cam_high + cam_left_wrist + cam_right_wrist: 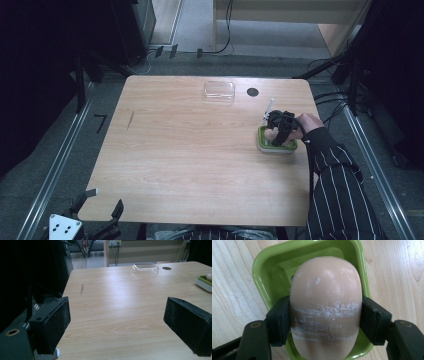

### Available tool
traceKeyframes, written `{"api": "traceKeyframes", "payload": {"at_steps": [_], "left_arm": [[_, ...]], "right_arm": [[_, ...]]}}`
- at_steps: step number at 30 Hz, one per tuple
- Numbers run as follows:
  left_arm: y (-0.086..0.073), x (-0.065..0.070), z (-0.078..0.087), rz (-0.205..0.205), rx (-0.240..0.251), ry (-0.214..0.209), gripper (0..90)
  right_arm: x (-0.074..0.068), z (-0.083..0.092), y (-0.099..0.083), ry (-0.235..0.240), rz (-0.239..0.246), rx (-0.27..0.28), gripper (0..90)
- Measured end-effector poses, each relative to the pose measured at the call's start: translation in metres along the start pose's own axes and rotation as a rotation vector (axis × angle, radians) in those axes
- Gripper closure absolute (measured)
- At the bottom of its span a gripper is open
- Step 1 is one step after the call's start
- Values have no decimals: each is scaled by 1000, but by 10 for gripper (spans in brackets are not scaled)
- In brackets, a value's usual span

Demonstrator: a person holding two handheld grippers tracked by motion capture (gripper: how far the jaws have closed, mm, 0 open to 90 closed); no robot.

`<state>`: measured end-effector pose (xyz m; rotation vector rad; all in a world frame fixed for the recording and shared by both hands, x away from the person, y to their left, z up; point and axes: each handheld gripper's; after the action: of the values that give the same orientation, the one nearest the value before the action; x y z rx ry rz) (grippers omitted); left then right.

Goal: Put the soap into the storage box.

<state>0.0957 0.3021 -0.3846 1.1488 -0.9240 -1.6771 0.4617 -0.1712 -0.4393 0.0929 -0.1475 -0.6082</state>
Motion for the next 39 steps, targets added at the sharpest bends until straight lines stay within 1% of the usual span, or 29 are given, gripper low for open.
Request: {"api": "traceKeyframes", "payload": {"at_steps": [8,19,21,23,24,28,30,32,34,36,39], "left_arm": [[0,0,0,-1,-1,0,72],[0,0,-1,0,0,-2,72],[0,0,-1,-2,0,-2,72],[1,0,-1,-1,-3,-2,72],[1,0,-1,-2,-1,-3,72],[1,0,-2,-3,-1,-6,72],[1,0,-2,-3,1,-7,72],[1,0,-2,-3,2,-7,72],[1,0,-2,-4,3,-8,72],[1,0,-3,-5,3,-10,72],[2,0,-4,-6,3,-13,72]], "right_arm": [[3,-6,0,3,-5,2,337],[5,-6,-1,7,-10,9,334],[6,-6,-2,13,-23,7,330],[7,-7,-2,15,-23,8,329],[6,-7,-2,17,-33,8,328],[8,-7,-3,27,-48,6,325],[8,-7,-3,17,-54,10,319],[8,-7,-4,15,-71,5,318],[9,-7,-4,11,-69,11,316],[9,-6,-5,15,-84,16,304],[10,-4,-6,12,-93,20,279]]}}
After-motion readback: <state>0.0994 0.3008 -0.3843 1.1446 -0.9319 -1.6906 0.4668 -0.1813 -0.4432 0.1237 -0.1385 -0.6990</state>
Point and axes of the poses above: each handheld gripper's, and its own axes: z roughly backward along the jaws, y roughly out of its top, x roughly to its right, and after that the axes turned 15 degrees about -z, right-handed
